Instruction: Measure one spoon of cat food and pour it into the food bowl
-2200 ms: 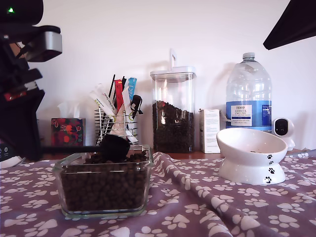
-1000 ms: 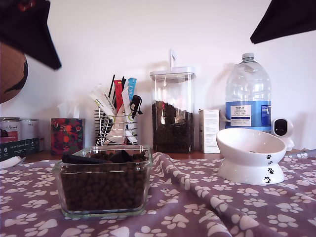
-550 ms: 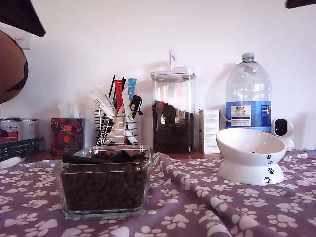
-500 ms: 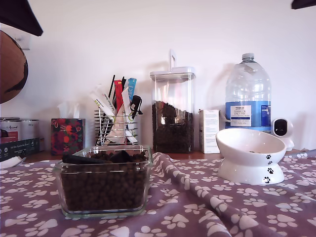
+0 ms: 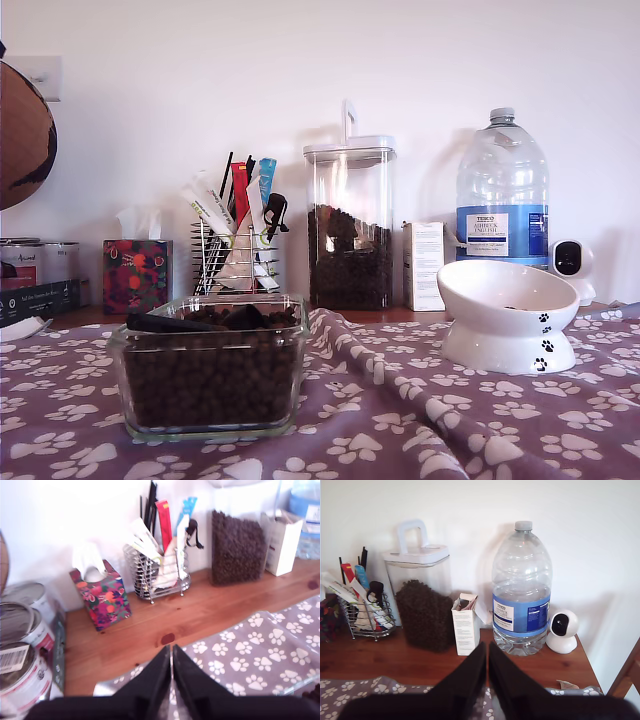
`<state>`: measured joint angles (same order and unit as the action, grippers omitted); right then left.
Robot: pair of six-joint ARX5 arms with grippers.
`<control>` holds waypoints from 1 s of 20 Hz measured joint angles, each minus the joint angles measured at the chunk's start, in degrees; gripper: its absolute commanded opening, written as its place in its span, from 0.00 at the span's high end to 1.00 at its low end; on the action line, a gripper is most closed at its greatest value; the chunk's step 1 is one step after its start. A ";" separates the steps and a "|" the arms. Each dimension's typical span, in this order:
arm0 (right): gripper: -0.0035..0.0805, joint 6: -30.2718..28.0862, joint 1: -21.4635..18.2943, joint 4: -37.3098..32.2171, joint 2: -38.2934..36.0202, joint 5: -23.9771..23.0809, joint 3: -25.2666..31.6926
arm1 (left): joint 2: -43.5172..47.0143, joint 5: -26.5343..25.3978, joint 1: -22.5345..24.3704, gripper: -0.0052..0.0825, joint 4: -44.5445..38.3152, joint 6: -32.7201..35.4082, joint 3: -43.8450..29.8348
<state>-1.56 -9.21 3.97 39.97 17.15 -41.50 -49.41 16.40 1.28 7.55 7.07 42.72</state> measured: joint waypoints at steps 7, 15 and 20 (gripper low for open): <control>0.97 2.03 6.08 0.66 -12.07 -10.40 13.79 | 20.04 -7.56 0.00 0.96 -8.17 -7.50 -17.62; 0.97 3.08 10.86 -3.69 -22.25 -15.17 27.87 | 32.20 -7.91 -0.11 0.96 -6.29 -10.36 -24.96; 0.97 3.08 10.86 4.90 -22.25 -15.15 27.85 | 32.44 -7.74 -0.11 0.96 -0.83 -13.40 -24.96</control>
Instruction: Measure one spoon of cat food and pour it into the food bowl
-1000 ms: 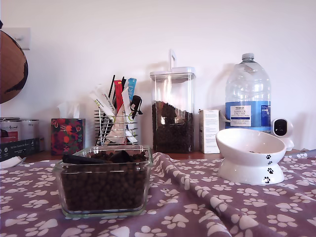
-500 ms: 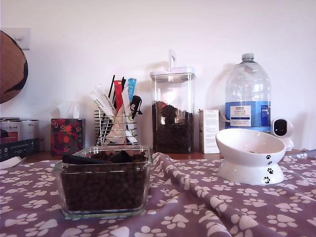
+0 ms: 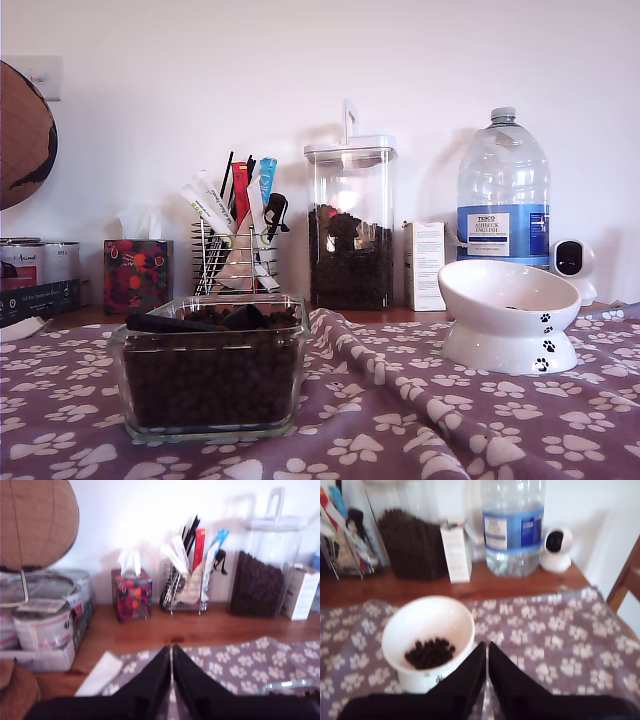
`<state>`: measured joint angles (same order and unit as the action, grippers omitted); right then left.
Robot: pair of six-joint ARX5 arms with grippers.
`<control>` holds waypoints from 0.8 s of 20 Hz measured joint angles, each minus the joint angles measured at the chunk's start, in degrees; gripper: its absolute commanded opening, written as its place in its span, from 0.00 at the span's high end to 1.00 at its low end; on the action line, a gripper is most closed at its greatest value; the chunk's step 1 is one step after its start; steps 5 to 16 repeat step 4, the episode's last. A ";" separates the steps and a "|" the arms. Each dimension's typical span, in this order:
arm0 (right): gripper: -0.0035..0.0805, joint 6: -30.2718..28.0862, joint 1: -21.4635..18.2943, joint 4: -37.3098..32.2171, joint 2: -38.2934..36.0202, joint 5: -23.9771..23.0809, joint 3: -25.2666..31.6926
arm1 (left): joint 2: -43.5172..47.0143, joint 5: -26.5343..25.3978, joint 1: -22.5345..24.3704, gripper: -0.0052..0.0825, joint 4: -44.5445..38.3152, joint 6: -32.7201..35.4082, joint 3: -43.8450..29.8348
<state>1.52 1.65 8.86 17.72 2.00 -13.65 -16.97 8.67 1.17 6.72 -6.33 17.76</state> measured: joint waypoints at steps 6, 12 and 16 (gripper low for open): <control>0.97 0.00 0.00 8.70 0.00 0.00 0.00 | 0.00 0.00 0.00 0.96 7.48 -0.07 -0.02; 0.97 0.00 0.00 8.70 0.00 0.00 0.00 | 0.00 0.00 0.00 0.96 7.48 -0.07 -0.02; 0.97 0.00 0.00 8.70 0.00 0.00 0.00 | 0.00 0.00 0.00 0.96 7.48 -0.07 -0.02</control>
